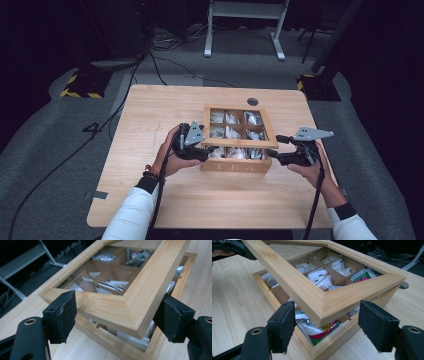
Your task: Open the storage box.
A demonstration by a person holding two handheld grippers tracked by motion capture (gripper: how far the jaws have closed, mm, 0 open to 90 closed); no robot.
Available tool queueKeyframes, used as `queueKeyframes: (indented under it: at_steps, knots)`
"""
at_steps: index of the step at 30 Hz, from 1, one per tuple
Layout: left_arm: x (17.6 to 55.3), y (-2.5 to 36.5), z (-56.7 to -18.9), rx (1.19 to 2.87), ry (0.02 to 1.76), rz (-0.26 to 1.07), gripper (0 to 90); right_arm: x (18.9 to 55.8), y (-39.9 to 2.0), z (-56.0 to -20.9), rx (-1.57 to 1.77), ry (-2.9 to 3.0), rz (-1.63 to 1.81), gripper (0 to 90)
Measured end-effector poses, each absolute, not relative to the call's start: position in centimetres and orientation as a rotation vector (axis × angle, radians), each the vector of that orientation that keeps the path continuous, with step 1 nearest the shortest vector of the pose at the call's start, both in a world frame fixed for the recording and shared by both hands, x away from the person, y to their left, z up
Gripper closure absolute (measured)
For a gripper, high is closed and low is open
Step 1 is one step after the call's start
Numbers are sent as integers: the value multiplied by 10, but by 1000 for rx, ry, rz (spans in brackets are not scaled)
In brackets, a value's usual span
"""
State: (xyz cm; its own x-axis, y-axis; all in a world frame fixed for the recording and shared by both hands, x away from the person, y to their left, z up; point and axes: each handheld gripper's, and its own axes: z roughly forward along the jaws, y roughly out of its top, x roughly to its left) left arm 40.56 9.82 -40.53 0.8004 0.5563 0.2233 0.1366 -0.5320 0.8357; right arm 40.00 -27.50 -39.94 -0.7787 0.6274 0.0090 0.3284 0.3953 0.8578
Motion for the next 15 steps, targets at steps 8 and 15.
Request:
queueKeyframes:
  at_steps: [8,15]
  knots:
    - [410,100,-391,2047,494,599,286,392,-296,-409,802,2327,1267,302]
    - [413,99,-373,2036,457,620,409,390,-320,-434,897,2356,1205,303]
